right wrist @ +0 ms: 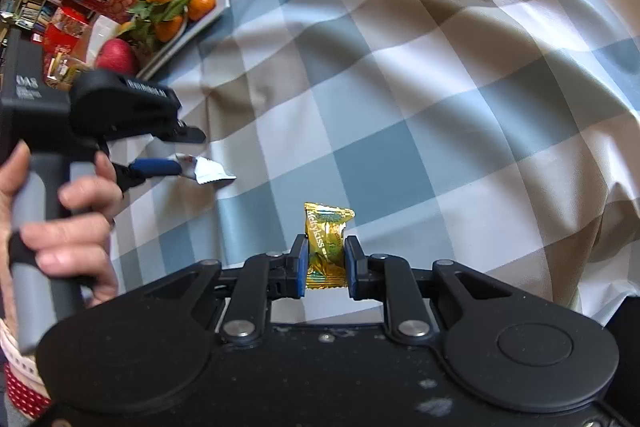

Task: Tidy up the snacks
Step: 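Grasp the silver-white wrapped candy with the left tool while the right tool holds the gold candy, then lift both held candies and carry them over the gold tray, then open the left tool over the tray while the right tool releases the gold candy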

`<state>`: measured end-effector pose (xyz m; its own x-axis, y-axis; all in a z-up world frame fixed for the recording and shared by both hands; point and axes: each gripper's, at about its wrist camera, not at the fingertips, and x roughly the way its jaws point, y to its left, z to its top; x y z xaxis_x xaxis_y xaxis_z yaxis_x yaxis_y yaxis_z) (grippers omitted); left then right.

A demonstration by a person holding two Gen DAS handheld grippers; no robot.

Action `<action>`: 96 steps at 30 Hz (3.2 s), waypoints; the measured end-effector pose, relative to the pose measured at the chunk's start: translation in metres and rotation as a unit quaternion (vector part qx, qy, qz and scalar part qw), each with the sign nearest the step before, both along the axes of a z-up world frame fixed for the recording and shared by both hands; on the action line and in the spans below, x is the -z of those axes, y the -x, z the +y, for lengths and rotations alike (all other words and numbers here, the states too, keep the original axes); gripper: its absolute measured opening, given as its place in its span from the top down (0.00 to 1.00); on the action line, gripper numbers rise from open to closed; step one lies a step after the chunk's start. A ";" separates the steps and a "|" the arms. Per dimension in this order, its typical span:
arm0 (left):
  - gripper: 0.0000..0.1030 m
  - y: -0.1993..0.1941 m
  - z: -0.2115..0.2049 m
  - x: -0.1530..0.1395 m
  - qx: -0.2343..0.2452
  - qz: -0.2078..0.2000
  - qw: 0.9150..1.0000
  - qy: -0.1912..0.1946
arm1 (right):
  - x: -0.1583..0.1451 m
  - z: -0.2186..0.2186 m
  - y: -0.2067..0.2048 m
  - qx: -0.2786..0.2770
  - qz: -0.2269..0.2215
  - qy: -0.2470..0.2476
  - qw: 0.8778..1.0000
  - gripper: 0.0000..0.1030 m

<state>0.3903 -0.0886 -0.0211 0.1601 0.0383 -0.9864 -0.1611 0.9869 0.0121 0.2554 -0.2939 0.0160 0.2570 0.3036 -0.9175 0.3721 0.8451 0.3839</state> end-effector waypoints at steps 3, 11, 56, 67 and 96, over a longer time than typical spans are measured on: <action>0.53 0.006 0.018 -0.002 -0.015 0.005 1.000 -0.013 | -0.004 0.003 0.001 -0.008 -0.007 -0.001 1.000 0.81; 0.54 0.018 0.044 0.002 -0.057 0.025 0.998 0.014 | -0.005 -0.001 0.003 -0.002 -0.009 -0.003 1.000 0.81; 0.72 0.210 0.041 -0.039 0.079 0.041 0.996 0.030 | 0.007 0.011 0.050 -0.030 -0.023 0.080 0.996 0.81; 0.72 0.263 0.060 -0.037 0.086 0.039 0.994 0.049 | -0.013 0.033 0.143 -0.024 -0.062 0.043 0.997 0.81; 0.71 0.250 0.088 -0.022 0.040 0.029 0.999 0.013 | -0.001 0.125 0.160 -0.132 -0.035 0.055 0.989 0.79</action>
<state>0.1407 -0.0008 0.0011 0.1045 0.0017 -0.9945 -0.0825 0.9966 -0.0069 0.0954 -0.1686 0.0169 0.2454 0.2686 -0.9315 0.1087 0.9472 0.3017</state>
